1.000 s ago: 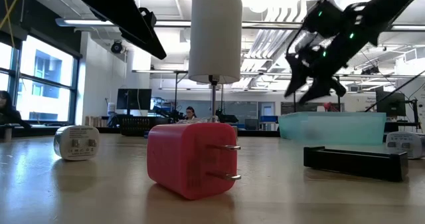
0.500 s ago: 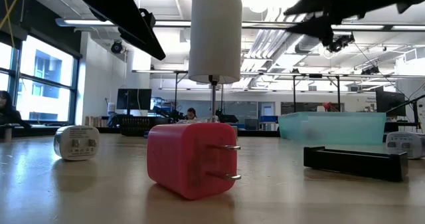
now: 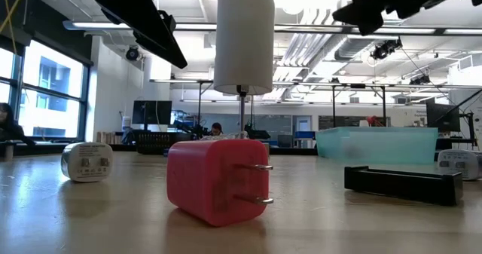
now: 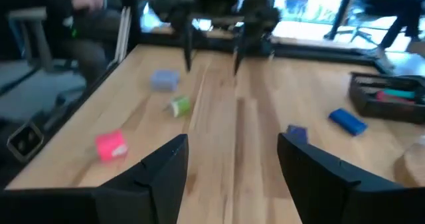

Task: Pick & Place Office items
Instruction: Put the left black digital clock into the black bin

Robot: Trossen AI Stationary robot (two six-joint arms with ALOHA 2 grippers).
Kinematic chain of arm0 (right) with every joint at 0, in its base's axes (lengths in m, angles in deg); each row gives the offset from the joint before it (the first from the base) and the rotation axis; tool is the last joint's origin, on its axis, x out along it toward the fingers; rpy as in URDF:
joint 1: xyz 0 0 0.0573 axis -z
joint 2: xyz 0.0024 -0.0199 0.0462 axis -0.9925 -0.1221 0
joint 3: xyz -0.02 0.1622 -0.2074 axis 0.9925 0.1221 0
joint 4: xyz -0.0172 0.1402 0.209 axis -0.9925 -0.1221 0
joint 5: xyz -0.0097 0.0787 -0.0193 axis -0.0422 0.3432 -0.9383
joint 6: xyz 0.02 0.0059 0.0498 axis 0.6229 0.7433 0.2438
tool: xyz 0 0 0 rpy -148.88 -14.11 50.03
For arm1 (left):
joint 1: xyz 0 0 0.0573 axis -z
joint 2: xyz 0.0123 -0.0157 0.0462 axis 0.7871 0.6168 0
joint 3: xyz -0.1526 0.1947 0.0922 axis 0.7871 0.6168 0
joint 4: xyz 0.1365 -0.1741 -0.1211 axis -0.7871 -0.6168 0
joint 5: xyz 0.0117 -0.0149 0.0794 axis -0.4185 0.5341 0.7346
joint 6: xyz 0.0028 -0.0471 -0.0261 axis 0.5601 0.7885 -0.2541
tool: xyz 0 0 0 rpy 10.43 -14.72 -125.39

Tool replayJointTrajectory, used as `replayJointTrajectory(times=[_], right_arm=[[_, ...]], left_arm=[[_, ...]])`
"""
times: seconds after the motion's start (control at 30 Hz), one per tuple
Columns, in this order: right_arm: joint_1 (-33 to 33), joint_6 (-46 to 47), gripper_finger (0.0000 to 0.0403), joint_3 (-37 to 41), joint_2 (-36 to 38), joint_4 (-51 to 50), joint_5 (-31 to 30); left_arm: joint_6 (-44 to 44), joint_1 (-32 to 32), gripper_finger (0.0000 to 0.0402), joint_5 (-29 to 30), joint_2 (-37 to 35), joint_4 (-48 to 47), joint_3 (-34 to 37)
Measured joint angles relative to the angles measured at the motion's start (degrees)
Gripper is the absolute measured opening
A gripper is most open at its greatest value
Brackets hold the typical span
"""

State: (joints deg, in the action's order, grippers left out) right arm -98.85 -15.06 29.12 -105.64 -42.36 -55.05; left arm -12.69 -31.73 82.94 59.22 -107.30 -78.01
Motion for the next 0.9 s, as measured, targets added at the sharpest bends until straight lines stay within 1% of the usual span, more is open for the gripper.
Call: replayJointTrajectory(times=[0.13,0.27,0.5,0.53,0.6,0.67,0.73,0.8,0.9], right_arm=[[-1.90,-0.18,0.0219,0.00,-3.71,0.01,-0.04],[-2.29,-0.18,0.0219,0.00,-7.14,0.68,-0.64],[-3.04,2.05,0.0219,0.00,-13.80,9.05,0.83],[-3.58,2.53,0.0219,0.00,-14.65,10.41,0.59],[-4.82,3.26,0.0219,-0.71,-16.16,11.73,-2.62],[-6.26,2.89,0.0219,-2.77,-17.19,9.80,-6.25],[-7.68,2.31,0.0219,-5.35,-17.96,6.46,-8.54],[-9.08,2.72,0.0219,-8.82,-19.06,2.85,-9.50],[-11.10,5.89,0.0219,-14.33,-21.26,-4.40,-10.69]], left_arm=[[0.13,-0.01,0.0319,0.00,0.00,0.00,0.00],[0.19,0.00,0.0319,0.00,0.00,0.00,0.00],[0.52,-0.01,0.0319,0.00,0.00,-0.37,0.00],[0.76,0.00,0.0319,0.00,0.00,-0.44,0.00],[1.48,0.00,0.0319,0.00,0.00,-0.82,0.00],[2.23,0.00,0.0319,0.00,0.00,-1.50,0.02],[2.75,0.00,0.0319,0.00,0.00,-2.24,0.02],[3.31,0.00,0.0319,0.00,0.00,-2.55,0.04],[3.60,0.33,0.0319,0.02,0.00,-2.42,0.04]])
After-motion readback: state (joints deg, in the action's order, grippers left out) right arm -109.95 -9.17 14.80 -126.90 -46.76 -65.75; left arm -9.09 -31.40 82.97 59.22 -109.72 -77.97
